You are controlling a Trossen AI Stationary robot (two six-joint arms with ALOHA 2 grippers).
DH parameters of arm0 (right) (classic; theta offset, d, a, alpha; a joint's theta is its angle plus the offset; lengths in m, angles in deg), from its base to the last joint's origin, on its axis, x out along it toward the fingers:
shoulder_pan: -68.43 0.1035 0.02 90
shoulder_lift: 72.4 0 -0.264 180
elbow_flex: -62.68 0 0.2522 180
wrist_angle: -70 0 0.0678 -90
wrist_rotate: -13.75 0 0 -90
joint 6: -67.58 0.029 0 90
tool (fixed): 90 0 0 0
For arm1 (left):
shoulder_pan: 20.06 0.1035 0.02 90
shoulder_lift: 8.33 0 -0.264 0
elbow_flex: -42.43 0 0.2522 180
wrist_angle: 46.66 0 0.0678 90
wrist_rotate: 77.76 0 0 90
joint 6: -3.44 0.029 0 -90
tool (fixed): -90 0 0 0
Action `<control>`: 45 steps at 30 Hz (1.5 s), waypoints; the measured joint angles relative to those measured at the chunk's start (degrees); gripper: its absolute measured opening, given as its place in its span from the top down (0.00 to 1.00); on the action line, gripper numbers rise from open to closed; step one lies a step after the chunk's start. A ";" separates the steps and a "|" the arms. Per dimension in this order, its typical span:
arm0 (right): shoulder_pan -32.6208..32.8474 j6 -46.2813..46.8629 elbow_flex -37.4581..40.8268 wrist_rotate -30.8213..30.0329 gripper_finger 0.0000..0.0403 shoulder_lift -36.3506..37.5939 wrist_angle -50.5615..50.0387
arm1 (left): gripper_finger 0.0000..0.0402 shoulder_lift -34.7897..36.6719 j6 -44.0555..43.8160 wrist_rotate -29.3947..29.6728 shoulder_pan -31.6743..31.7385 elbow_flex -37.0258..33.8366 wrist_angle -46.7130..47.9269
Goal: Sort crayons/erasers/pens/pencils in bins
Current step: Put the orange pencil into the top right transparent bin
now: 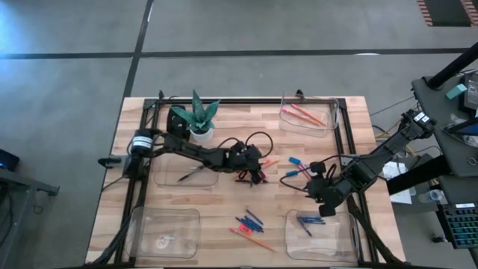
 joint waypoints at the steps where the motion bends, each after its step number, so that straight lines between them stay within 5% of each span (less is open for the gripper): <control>1: 0.00 -0.24 0.00 -0.02 0.71 0.00 0.02 | 0.66 -0.39 0.01 -0.14 0.13 -0.02 0.43; 23: -0.37 -2.38 0.02 -1.57 0.71 0.00 0.00 | 0.67 -5.34 3.25 -1.88 1.29 1.67 4.98; 36: -0.37 -2.35 0.02 -1.94 0.71 0.00 -0.02 | 0.97 -5.36 5.16 -3.46 1.25 2.75 6.34; 45: -0.37 -2.46 0.02 -3.10 0.71 0.00 -0.04 | 0.97 -4.96 8.22 -3.43 1.29 6.42 5.79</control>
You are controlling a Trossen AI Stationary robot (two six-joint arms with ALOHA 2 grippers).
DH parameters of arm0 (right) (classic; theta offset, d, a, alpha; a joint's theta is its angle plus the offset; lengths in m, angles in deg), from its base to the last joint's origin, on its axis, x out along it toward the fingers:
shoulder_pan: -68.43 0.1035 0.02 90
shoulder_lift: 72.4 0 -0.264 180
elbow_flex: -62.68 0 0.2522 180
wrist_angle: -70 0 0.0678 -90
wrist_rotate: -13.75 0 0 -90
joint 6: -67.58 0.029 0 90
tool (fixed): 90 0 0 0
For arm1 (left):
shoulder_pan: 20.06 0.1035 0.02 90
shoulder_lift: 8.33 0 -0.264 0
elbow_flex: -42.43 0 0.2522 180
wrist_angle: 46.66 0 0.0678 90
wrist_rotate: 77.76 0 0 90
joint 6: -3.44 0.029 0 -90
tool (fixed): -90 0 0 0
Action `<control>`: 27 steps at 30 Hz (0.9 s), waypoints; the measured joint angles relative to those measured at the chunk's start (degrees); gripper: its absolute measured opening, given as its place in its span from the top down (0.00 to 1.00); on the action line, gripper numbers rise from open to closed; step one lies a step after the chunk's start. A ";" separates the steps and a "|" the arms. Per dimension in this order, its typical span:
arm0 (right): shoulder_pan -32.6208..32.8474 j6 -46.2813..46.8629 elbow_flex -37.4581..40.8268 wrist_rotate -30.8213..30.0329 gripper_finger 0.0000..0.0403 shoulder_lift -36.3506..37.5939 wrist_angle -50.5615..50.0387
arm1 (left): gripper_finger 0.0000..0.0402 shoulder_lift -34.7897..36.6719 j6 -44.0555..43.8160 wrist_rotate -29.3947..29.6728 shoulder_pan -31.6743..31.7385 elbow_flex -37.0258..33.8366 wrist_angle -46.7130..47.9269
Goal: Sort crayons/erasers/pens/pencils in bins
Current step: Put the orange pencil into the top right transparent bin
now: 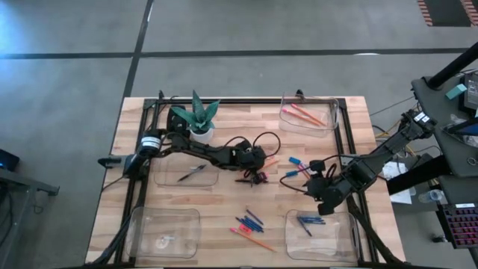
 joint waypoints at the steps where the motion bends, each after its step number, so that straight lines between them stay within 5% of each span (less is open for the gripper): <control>1: 0.01 -0.04 0.00 -0.75 0.71 0.02 -0.04 | 0.97 0.09 0.65 0.02 0.00 0.69 -0.31; 15: -0.36 -0.49 -0.04 -26.71 0.71 2.21 -0.36 | 0.97 8.33 7.19 10.39 0.35 3.90 0.33; 21: -5.44 -1.37 -0.07 -26.60 0.71 2.23 0.16 | 0.97 17.64 10.87 13.59 0.33 3.85 -0.48; 27: -15.22 -11.38 -0.03 -18.35 0.71 2.73 8.83 | 0.97 24.51 11.88 15.87 0.22 2.99 -0.39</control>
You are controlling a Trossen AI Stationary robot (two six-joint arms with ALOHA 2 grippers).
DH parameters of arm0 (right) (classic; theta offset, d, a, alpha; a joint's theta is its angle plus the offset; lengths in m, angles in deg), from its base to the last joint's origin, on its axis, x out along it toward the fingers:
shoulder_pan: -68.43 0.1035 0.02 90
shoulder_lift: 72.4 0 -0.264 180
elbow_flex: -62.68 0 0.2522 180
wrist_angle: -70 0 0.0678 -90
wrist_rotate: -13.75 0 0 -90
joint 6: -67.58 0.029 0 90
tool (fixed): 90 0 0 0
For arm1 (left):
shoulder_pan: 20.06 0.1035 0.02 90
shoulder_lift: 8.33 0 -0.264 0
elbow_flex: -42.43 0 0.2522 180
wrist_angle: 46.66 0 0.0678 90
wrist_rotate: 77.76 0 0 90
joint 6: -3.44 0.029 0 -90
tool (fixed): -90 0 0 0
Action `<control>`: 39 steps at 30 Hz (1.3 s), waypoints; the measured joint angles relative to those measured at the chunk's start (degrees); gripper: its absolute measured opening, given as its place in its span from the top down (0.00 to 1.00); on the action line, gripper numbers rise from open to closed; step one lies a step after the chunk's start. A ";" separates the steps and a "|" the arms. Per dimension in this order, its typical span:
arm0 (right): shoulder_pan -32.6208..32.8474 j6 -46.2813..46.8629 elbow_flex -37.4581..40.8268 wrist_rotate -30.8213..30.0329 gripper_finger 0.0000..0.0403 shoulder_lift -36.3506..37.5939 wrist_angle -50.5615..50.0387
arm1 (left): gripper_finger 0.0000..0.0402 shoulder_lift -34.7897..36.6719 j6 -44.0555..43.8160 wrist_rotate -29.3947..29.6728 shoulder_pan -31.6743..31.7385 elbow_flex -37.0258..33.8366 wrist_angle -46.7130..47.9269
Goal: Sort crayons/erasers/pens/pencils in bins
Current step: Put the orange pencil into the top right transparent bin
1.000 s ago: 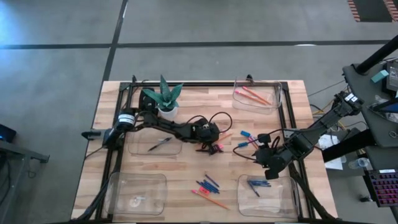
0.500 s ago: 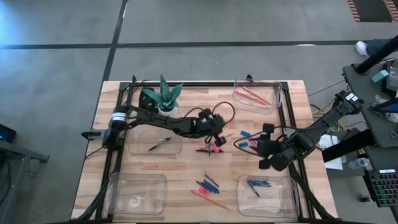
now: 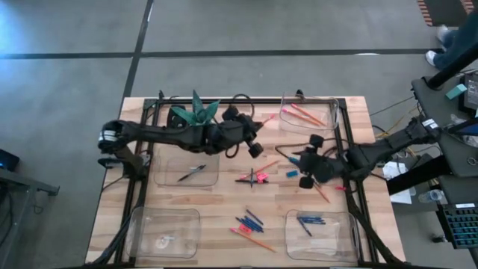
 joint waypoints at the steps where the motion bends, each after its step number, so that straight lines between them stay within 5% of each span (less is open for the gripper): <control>1: -1.88 -2.57 0.04 2.74 0.71 0.10 2.23 | 0.97 0.80 -0.02 0.02 -0.05 -0.16 0.03; 9: -16.15 -16.91 0.16 31.81 0.74 0.17 24.45 | 0.97 2.91 -2.28 -0.03 -2.48 -3.31 -0.53; 16: -21.40 -25.38 2.59 51.74 0.79 0.15 34.06 | 0.97 5.61 2.67 2.73 -8.11 -11.58 -20.25; 22: -21.52 -26.58 9.38 52.13 0.82 0.09 53.74 | 0.97 5.10 15.71 1.60 -13.00 -23.49 -57.10; 27: -21.51 -20.76 13.78 52.07 0.83 -0.01 67.66 | 0.97 0.79 18.43 -4.34 -13.94 -30.44 -77.65; 32: -21.37 -13.33 15.00 51.50 0.83 -2.85 73.71 | 0.97 -5.67 23.22 -6.25 -13.81 -29.46 -87.69; 39: -21.35 -10.50 12.91 51.04 0.80 -8.75 73.86 | 0.97 -10.02 26.46 -6.39 -13.73 -25.17 -89.35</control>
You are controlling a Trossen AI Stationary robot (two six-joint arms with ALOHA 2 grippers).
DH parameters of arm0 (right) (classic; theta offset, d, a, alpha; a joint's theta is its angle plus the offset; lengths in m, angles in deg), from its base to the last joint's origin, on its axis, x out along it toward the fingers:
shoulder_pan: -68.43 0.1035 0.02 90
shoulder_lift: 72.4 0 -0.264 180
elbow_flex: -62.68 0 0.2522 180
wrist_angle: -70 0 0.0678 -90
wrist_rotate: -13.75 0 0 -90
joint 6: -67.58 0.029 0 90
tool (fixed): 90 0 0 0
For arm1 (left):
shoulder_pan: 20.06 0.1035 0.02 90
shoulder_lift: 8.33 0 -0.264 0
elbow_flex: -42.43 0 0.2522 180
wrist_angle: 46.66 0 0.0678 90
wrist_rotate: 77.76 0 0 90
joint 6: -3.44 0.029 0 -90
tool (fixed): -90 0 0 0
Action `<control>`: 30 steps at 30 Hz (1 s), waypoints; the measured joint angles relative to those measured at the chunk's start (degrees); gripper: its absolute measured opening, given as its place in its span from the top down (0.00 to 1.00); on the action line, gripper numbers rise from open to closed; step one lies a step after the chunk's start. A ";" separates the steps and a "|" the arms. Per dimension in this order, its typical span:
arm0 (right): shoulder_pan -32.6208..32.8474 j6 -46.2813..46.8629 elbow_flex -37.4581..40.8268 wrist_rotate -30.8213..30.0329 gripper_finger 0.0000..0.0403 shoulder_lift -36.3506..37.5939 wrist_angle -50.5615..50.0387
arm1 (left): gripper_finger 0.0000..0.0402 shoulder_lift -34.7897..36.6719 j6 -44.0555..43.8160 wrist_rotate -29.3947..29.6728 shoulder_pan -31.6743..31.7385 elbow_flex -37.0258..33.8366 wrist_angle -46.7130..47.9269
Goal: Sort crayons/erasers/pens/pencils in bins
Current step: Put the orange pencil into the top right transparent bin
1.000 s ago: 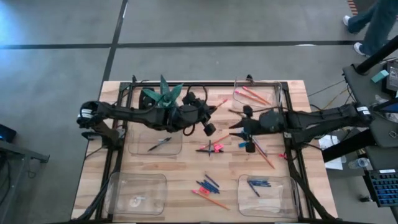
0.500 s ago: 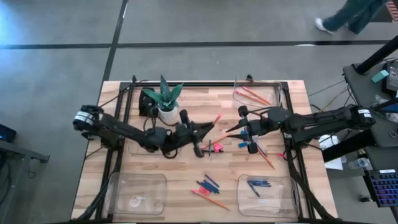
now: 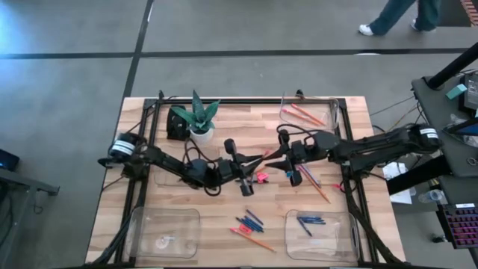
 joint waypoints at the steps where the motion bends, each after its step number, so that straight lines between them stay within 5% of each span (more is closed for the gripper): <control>1: -0.01 -0.01 -0.51 0.08 0.79 -0.77 0.02 | 0.97 -0.12 0.01 0.00 0.00 0.28 0.09; 14: -0.04 -0.69 -6.16 0.62 0.69 -7.87 0.01 | 0.97 -1.40 -0.14 -0.17 0.02 0.67 0.18; 19: -0.02 -0.49 -8.18 0.65 0.75 -9.60 -0.50 | 0.97 -1.40 -0.17 -0.22 0.06 0.67 0.24; 25: 0.00 -0.58 -8.58 1.08 0.94 -9.78 -1.05 | 0.97 -1.40 -0.21 0.17 0.00 0.65 0.28; 30: 0.01 0.67 -8.58 1.00 0.96 -9.10 -2.18 | 0.96 -1.36 -0.51 0.37 0.02 0.65 0.54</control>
